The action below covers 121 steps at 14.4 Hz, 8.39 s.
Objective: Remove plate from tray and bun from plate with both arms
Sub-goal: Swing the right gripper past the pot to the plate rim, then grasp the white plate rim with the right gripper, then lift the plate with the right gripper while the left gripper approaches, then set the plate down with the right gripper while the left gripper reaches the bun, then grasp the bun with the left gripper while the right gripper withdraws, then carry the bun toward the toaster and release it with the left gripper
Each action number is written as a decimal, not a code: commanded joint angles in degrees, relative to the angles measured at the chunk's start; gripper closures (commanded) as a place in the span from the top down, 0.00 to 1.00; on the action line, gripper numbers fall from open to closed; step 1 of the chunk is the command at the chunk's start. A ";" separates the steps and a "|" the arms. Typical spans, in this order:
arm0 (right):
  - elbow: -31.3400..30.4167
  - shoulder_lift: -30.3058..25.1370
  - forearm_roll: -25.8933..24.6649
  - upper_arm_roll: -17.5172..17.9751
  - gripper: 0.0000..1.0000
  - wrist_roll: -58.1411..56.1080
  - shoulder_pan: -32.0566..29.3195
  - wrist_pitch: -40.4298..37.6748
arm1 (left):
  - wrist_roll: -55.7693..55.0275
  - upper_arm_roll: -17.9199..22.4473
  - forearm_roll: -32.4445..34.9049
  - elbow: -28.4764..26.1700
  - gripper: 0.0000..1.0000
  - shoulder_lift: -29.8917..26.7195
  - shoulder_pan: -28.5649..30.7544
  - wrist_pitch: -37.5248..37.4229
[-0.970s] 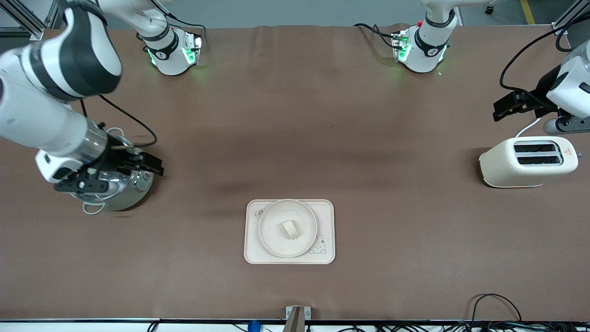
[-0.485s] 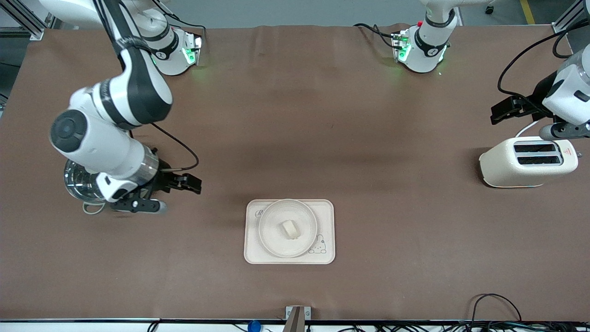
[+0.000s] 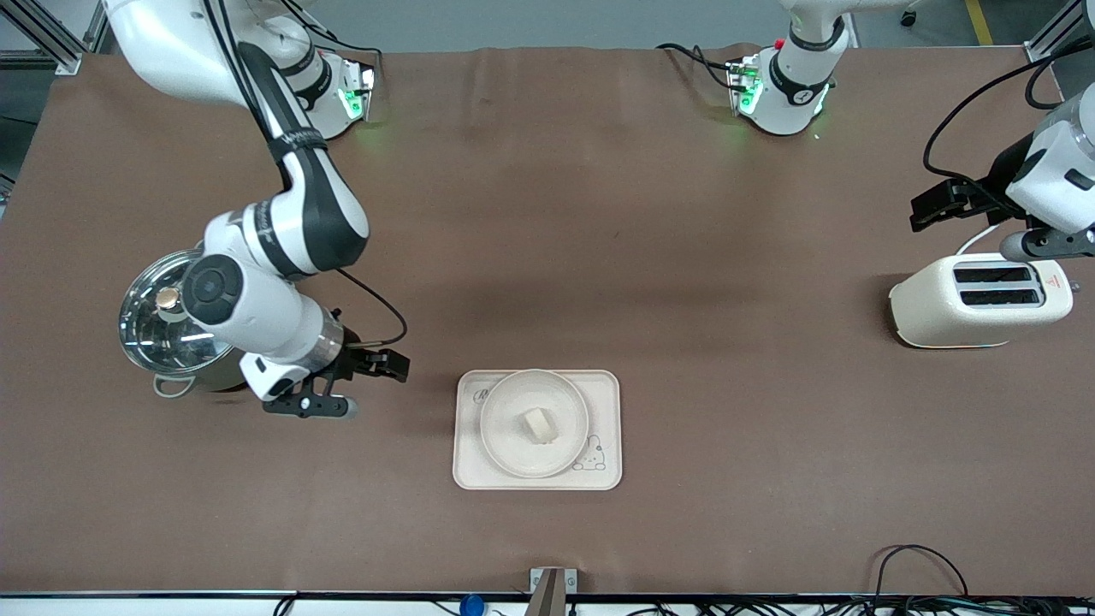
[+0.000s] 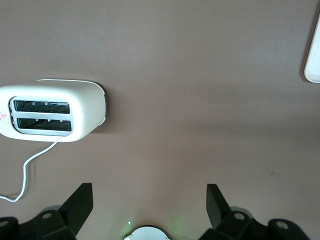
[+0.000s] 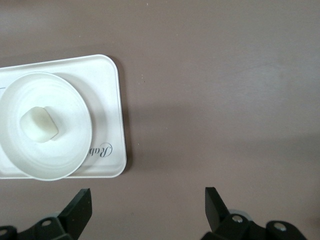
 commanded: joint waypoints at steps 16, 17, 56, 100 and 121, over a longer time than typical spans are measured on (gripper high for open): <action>12.04 19.47 4.04 -0.31 0.99 15.20 9.26 14.33 | -0.30 0.00 0.43 1.26 1.00 4.91 -0.34 -0.12; 12.83 20.26 4.04 -0.31 0.98 15.99 9.61 14.42 | -0.38 0.00 0.17 1.17 1.00 5.00 -0.34 0.14; -36.20 -10.24 4.39 7.68 0.00 13.98 11.01 34.96 | -54.49 -4.30 -0.80 2.14 1.00 16.94 -23.45 10.15; 9.15 -24.38 -16.17 6.36 1.00 -22.58 -29.68 -38.92 | -95.51 -3.77 10.10 -2.43 0.01 27.94 -27.80 32.60; 8.53 -30.80 -12.39 6.28 1.00 -25.92 -30.82 -48.42 | -68.24 -5.09 10.10 -4.72 1.00 32.61 -1.93 34.26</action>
